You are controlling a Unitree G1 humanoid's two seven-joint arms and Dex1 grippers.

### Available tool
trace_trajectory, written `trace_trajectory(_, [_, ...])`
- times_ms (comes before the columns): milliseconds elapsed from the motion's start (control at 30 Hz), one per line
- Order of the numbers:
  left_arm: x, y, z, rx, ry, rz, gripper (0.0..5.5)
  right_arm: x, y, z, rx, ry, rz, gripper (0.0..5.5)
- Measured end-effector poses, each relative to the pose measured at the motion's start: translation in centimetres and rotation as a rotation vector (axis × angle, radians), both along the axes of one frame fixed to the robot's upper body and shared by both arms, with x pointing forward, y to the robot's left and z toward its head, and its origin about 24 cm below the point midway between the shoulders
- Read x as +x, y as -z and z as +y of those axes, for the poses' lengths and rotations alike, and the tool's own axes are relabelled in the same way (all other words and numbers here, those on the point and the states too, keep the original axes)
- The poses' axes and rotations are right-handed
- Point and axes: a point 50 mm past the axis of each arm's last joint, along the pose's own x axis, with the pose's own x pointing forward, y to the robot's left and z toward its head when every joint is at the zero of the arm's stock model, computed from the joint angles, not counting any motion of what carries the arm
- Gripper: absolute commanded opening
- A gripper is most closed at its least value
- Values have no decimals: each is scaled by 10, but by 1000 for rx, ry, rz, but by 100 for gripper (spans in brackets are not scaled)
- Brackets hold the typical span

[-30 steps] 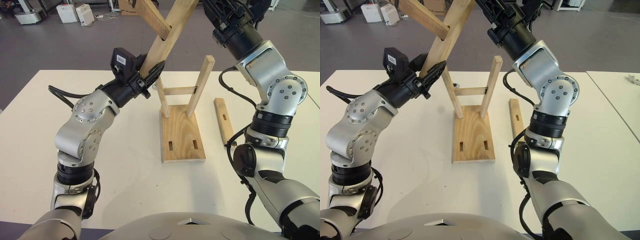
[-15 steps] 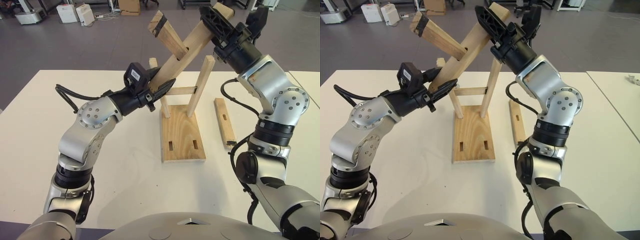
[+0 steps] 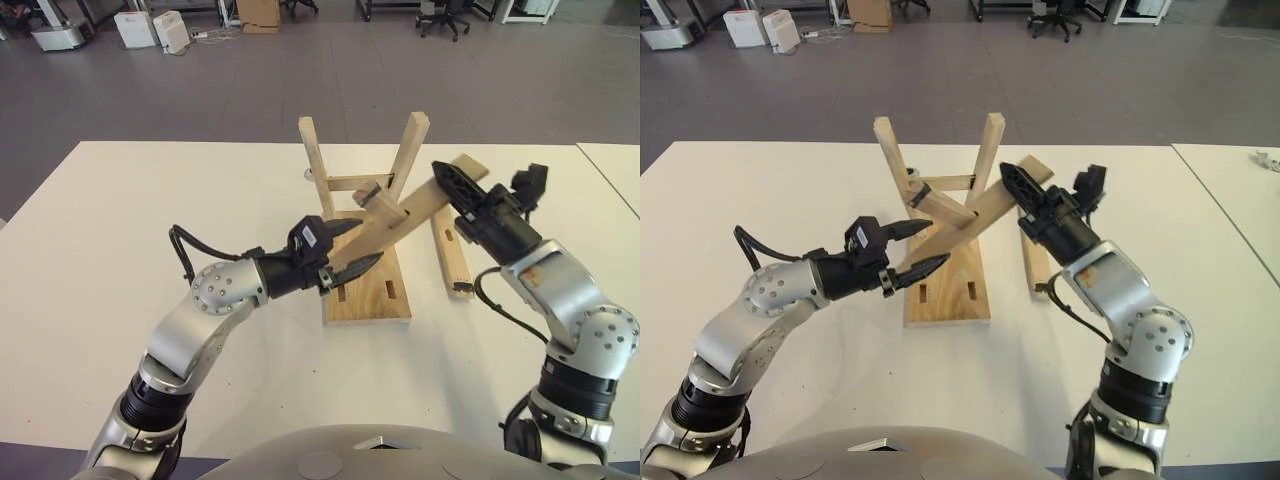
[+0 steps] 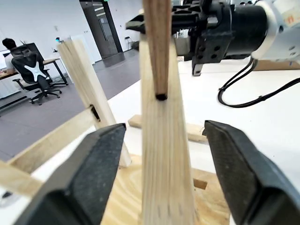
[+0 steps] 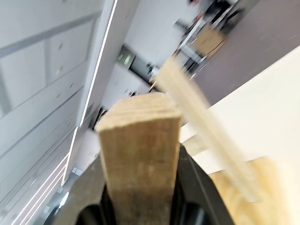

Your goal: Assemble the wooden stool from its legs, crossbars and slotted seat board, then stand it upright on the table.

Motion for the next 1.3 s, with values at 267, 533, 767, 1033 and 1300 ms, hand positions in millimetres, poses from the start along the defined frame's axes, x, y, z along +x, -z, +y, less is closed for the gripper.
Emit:
trace_trajectory(267, [-11,27,29,28,-182,83,502,-30,25,-36,-153,203,109,103])
trace_trajectory(533, [-4,39,39,88,-271,74,540,-25,21,-34,-272,223,32,103])
trace_trajectory(767, [0,40,45,95,-321,61,540,-30,25,-32,-272,193,36,103])
trace_trajectory(1033, [3,40,44,102,-339,47,540,-30,23,-33,-300,163,30,103])
trace_trajectory(1300, [7,36,41,88,-348,28,540,-13,7,-36,-480,249,-43,105])
